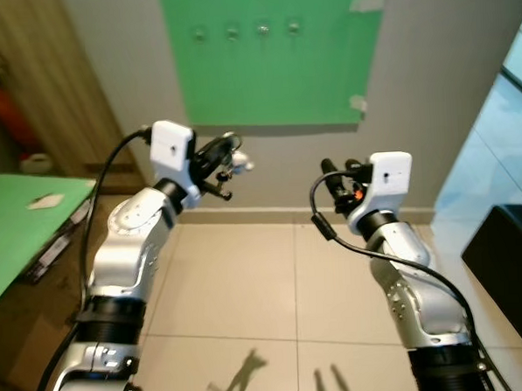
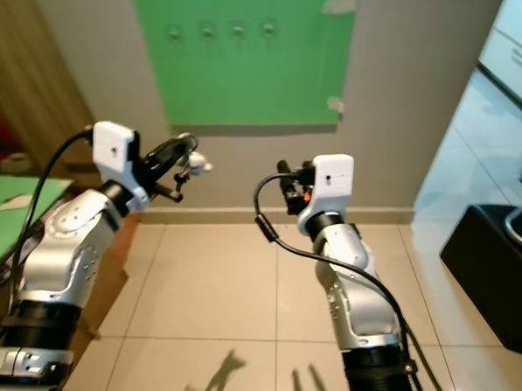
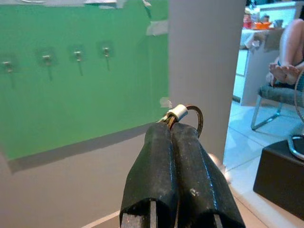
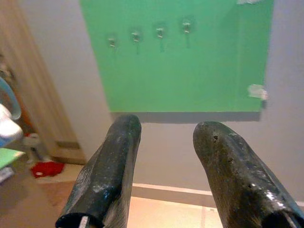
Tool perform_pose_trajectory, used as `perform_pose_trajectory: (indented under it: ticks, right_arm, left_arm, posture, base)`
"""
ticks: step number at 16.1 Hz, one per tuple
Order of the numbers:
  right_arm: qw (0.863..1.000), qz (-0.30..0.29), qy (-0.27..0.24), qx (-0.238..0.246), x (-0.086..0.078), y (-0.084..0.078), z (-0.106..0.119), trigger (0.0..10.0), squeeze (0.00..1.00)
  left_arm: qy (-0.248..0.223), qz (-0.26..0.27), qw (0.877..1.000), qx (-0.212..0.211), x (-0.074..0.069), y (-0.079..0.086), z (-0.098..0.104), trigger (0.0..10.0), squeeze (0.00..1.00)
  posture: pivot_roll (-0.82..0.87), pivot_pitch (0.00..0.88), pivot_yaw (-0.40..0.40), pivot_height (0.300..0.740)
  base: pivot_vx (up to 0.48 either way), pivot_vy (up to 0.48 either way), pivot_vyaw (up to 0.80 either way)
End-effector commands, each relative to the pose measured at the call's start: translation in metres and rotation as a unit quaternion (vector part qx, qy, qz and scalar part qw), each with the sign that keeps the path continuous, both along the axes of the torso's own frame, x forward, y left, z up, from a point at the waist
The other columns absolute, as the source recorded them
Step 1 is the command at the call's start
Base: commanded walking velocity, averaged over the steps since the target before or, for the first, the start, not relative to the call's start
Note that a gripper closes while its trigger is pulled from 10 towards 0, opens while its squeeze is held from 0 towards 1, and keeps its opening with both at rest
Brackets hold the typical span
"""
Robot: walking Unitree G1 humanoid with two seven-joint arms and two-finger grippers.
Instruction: Hang keys on a hook
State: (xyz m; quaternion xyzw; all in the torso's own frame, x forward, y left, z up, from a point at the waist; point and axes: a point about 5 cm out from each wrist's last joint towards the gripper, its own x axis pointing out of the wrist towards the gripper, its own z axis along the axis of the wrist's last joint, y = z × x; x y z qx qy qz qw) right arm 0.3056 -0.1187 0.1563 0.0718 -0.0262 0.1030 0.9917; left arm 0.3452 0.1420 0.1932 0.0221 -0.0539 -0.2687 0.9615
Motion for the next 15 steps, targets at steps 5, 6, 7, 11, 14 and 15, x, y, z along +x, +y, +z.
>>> perform_pose_trajectory:
  ticks: [5,6,7,11,14,15]
  right_arm:
    - [1.000,0.012,-0.009,-0.011,0.0046,0.0077,0.0031,10.0,0.00]
    - [1.000,0.012,-0.009,-0.011,0.0048,0.0077,0.0032,10.0,0.00]
    - [1.000,0.012,-0.009,-0.011,0.0050,0.0075,0.0029,10.0,0.00]
    - [1.000,0.013,-0.004,-0.014,0.0064,0.0087,-0.0003,10.0,0.00]
    - [1.000,0.015,-0.003,-0.015,0.0070,0.0094,-0.0015,10.0,0.00]
    - [1.000,0.016,-0.003,-0.016,0.0070,0.0095,-0.0016,10.0,0.00]
  left_arm:
    - [-0.013,0.010,1.000,0.009,0.0044,0.0029,0.0062,0.0,0.00]
    - [-0.014,0.012,1.000,0.007,0.0047,0.0034,0.0066,0.0,0.00]
    - [-0.015,0.014,1.000,0.005,0.0048,0.0040,0.0072,0.0,0.00]
    - [-0.017,0.014,1.000,0.002,0.0049,0.0056,0.0080,0.0,0.00]
    - [-0.016,0.021,1.000,0.003,0.0070,0.0072,0.0079,0.0,0.00]
    - [-0.016,0.021,1.000,0.004,0.0073,0.0072,0.0079,0.0,0.00]
  posture:
    - [-0.13,0.000,0.080,0.740]
    - [-0.13,0.000,0.080,0.740]
    - [-0.12,0.000,0.079,0.740]
    - [-0.12,0.000,0.077,0.740]
    - [-0.12,0.000,0.077,0.740]
    - [-0.12,0.000,0.077,0.740]
  base:
    - [0.432,0.000,0.00]
    - [0.431,0.000,0.00]
    - [0.431,0.000,0.00]
    - [0.431,0.000,0.00]
    - [0.431,0.000,0.00]
    - [0.431,0.000,0.00]
